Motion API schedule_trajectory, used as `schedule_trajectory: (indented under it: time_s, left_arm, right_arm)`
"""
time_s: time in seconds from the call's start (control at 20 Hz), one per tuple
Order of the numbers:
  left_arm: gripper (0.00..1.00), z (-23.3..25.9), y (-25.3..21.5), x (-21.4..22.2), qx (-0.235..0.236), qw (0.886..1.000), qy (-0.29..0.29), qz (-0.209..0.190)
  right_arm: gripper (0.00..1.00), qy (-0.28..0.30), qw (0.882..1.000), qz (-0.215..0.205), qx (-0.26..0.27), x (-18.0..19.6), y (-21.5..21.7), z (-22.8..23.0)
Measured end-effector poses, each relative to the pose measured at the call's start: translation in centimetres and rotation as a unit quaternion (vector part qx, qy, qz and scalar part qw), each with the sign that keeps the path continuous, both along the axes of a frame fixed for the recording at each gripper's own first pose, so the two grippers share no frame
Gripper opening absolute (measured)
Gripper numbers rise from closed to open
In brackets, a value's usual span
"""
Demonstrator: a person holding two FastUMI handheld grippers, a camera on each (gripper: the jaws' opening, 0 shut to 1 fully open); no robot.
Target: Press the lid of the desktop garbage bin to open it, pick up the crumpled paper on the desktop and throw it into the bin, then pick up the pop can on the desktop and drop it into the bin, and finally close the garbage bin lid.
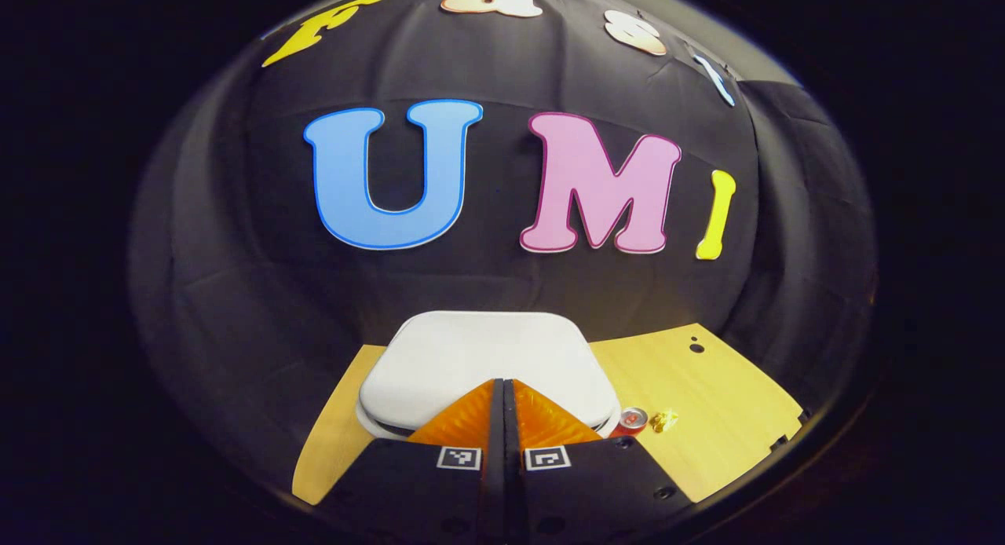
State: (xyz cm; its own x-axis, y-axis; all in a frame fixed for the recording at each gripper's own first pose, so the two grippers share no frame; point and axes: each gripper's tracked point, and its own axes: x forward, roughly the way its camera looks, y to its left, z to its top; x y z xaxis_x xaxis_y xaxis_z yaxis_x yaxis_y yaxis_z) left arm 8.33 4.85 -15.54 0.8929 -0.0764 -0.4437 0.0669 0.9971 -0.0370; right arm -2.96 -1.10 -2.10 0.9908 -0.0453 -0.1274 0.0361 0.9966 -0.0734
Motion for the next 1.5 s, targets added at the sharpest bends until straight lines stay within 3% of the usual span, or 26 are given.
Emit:
schedule_trajectory:
  time_s: [0.3, 0.6, 0.7, 0.8, 0.85, 1.2, 1.4, 1.5]
  left_arm:
    - [0.06, 8.8, -1.6, -0.8, -0.003, 0.995, -0.095, -0.003]
    - [0.07, 13.3, -4.2, -5.9, -0.02, 0.987, -0.161, -0.007]
    - [0.24, 13.6, -5.0, -7.4, -0.03, 0.985, -0.169, -0.006]
    - [0.77, 12.2, -5.9, -9.1, -0.022, 0.988, -0.149, -0.014]
    - [0.99, 12.0, -5.6, -9.6, -0.016, 0.989, -0.145, -0.006]
    - [0.95, 13.5, -7.0, -12.6, -0.044, 0.983, -0.178, -0.003]
    - [0.95, 13.3, -7.8, -13.2, -0.042, 0.984, -0.175, -0.01]
    - [0.95, 13.0, -7.7, -13.5, -0.034, 0.985, -0.169, -0.008]
  right_arm:
    - [0.98, -0.003, 1.0, -0.001, -0.007, 0.1, 0.0, 0.3]
    - [0.98, 0.015, 1.0, -0.004, 0.004, 0.6, 0.1, -0.8]
    - [0.98, 0.02, 1.0, -0.004, 0.006, 0.9, 0.0, -1.2]
    - [0.98, 0.026, 1.0, -0.005, 0.006, 1.1, -0.2, -1.7]
    - [0.98, 0.032, 0.999, -0.006, 0.008, 1.2, -0.2, -2.1]
    - [0.98, 0.07, 0.997, 0.004, 0.015, 2.0, -0.8, -5.1]
    - [0.98, 0.145, 0.988, 0.022, 0.051, 3.3, -0.8, -9.4]
    - [0.98, 0.166, 0.985, 0.018, 0.045, 4.8, -1.7, -11.5]
